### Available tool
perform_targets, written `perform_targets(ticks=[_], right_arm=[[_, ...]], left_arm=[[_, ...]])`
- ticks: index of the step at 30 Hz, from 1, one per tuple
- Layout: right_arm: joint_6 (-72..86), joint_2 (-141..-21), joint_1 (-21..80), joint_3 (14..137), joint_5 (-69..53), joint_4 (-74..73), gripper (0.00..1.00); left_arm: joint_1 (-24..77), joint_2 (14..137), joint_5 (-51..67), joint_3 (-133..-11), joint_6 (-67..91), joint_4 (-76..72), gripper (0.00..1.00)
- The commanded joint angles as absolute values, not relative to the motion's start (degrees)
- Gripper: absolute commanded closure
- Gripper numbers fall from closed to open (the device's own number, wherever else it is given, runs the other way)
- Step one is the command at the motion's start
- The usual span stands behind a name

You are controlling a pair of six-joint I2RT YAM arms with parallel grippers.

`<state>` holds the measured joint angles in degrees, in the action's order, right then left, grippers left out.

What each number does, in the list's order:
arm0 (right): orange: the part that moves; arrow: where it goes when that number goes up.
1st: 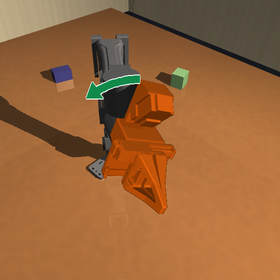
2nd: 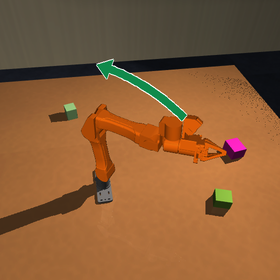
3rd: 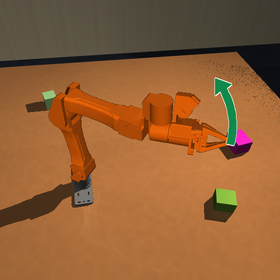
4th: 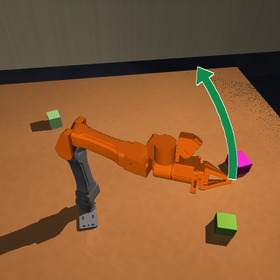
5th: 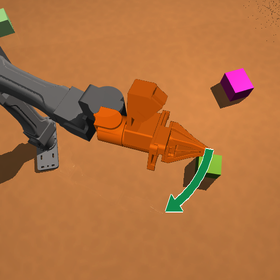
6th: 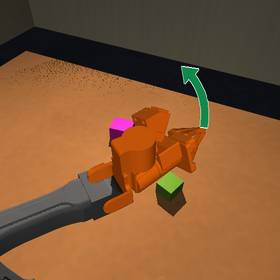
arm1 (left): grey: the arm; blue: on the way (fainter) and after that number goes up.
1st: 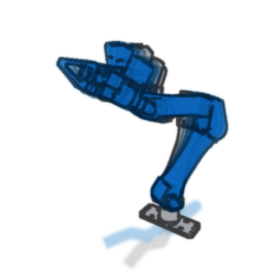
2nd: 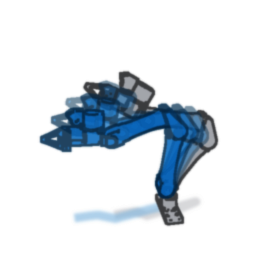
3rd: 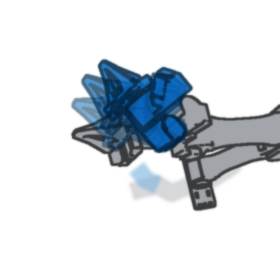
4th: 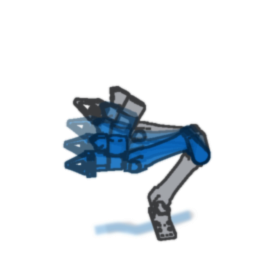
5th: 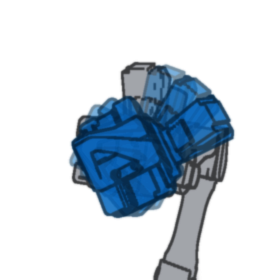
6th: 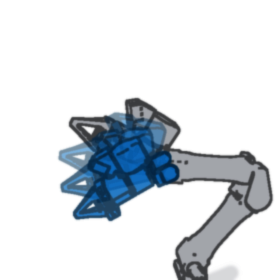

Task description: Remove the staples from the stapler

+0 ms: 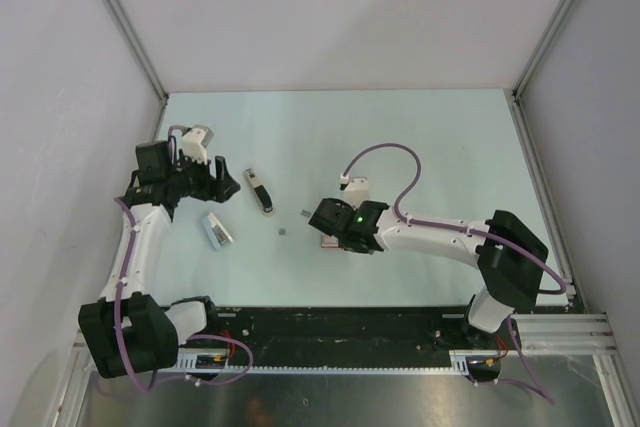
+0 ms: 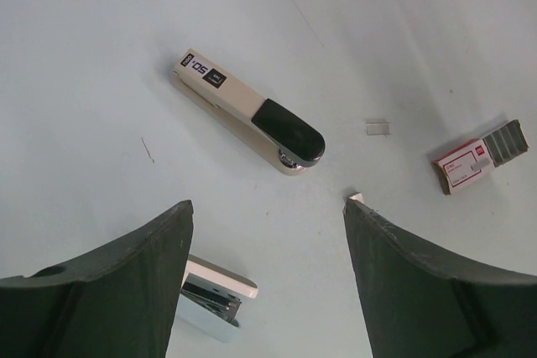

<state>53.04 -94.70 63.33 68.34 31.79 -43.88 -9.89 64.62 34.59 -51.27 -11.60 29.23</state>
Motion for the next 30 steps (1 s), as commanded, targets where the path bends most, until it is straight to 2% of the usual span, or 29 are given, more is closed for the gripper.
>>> perform_targets(ticks=[1,10,30], right_arm=[[56.6,-93.2,63.4,67.1,32.5,-42.8,0.99],[56.3,-95.2,62.4,66.5,31.3,-40.3,0.94],[55.6,-98.0,59.6,64.2,28.1,-36.4,0.95]], left_arm=[[-10.3,62.7,34.3,-50.9,-12.3,28.7,0.23],[-10.3,63.3,34.6,-51.1,-12.4,28.7,0.23],[-10.3,64.3,34.7,-51.1,-12.9,28.7,0.23]])
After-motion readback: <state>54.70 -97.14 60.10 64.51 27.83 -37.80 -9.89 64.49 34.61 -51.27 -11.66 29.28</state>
